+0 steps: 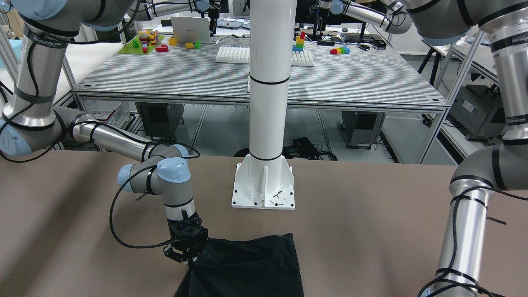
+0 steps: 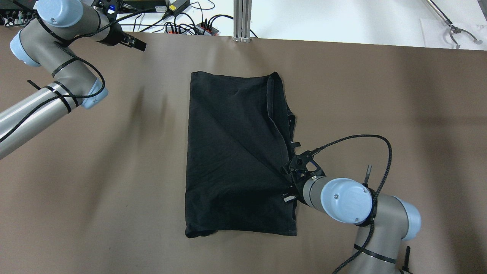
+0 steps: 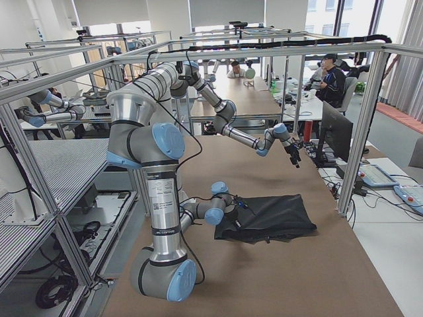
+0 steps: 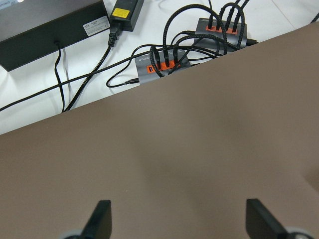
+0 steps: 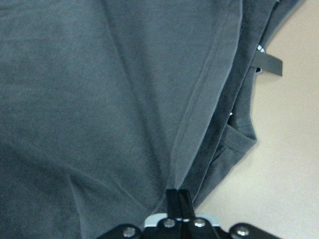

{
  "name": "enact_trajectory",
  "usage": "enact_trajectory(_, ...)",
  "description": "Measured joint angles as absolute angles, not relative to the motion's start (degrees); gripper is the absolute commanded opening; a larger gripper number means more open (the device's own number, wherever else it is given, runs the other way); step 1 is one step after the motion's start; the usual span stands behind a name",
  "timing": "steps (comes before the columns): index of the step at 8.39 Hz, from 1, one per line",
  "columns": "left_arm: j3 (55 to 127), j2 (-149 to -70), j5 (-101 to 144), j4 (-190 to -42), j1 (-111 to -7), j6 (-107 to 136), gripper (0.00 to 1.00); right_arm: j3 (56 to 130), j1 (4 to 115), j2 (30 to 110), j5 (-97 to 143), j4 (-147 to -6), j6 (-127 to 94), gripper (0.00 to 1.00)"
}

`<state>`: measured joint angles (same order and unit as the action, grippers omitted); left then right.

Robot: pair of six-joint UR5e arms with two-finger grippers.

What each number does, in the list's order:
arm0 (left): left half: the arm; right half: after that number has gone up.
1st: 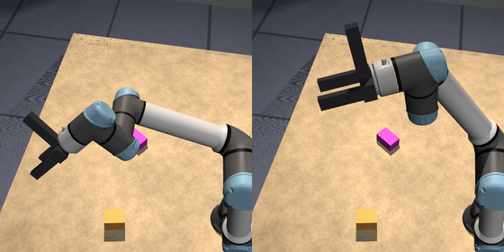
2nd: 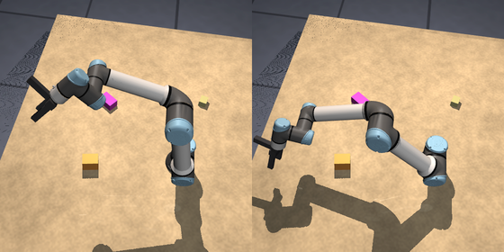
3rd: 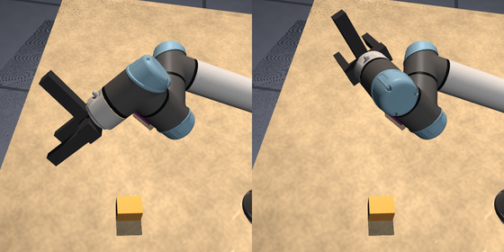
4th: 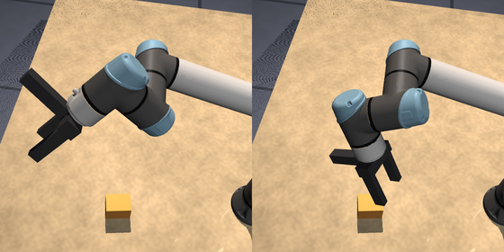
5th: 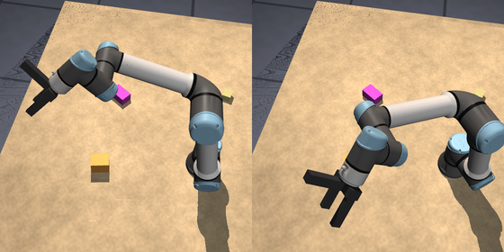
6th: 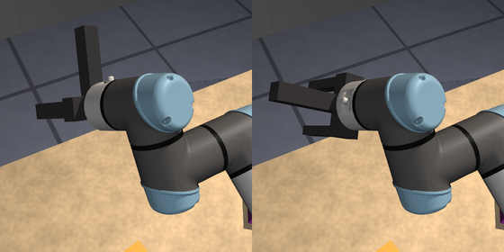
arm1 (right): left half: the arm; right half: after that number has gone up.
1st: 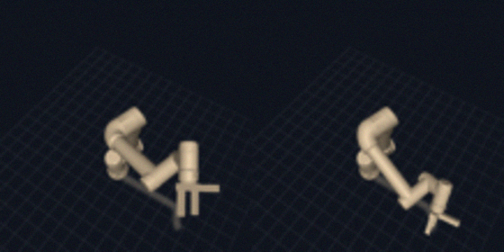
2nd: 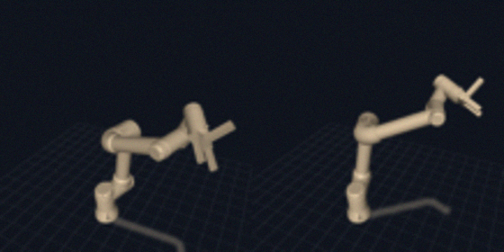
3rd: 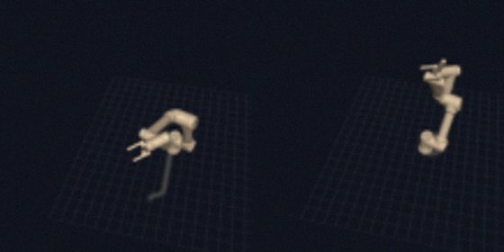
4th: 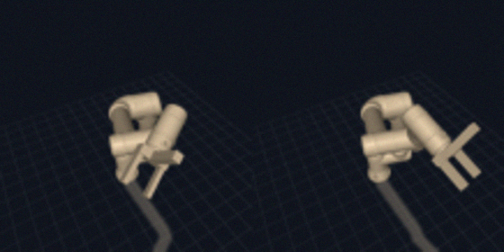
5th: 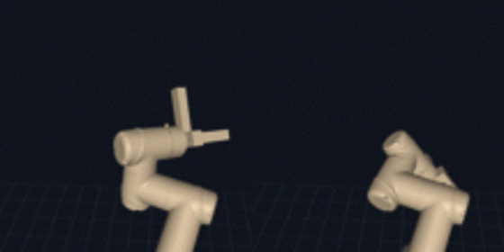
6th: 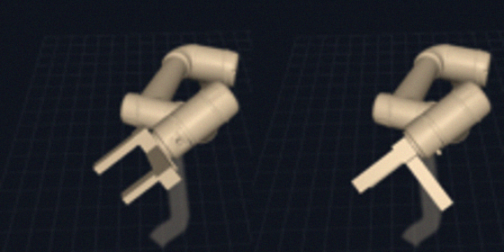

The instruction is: Fold clothes

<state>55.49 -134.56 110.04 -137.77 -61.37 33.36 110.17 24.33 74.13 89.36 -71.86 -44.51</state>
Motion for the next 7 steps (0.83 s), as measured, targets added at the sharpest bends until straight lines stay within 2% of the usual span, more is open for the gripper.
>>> enact_trajectory(1,55.53,-134.52,110.04,-137.79,-61.2,33.39,0.95,110.63,22.92,74.96,89.29,-71.83,-48.06,0.88)
enact_trajectory(2,55.67,-134.35,110.04,-137.81,-61.13,33.4,0.95,110.62,21.53,75.13,89.05,-71.8,-50.41,0.93)
enact_trajectory(4,56.02,-134.06,110.04,-137.81,-61.1,33.4,0.95,110.6,21.11,74.74,88.72,-71.4,-54.54,0.93)
enact_trajectory(7,56.09,-133.96,110.04,-137.81,-60.93,33.77,0.95,108.32,26.33,70.19,88.98,-71.82,-56.55,0.92)
